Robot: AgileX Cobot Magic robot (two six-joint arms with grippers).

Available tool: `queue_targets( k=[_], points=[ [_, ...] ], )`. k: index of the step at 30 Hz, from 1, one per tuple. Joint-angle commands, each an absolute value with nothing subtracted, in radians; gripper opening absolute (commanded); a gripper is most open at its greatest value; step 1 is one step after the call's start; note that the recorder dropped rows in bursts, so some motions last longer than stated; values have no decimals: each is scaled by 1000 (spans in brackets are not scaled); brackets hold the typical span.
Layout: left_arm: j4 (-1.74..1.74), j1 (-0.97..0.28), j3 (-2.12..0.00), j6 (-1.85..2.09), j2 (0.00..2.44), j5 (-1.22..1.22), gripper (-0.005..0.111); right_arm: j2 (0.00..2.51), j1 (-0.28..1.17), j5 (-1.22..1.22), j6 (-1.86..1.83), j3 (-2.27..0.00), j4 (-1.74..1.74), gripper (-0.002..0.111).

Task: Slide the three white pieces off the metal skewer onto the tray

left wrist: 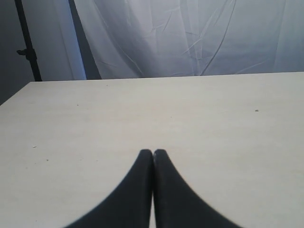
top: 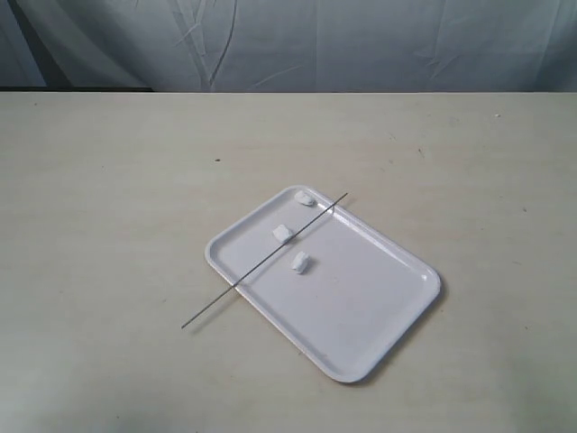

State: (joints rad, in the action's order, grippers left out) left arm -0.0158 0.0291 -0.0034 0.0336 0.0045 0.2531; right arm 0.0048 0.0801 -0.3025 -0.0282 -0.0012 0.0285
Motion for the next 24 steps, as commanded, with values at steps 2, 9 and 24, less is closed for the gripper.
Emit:
queue_targets(
  k=[2, 9, 24],
  points=[
    [-18, 30, 0, 34, 0, 247, 0, 0, 81, -295, -37, 0, 34, -1],
    [-18, 30, 0, 34, 0, 247, 0, 0, 73, -295, -53, 0, 39, -1],
    [-18, 30, 0, 34, 0, 247, 0, 0, 14, -290, -51, 0, -62, -1]
  ],
)
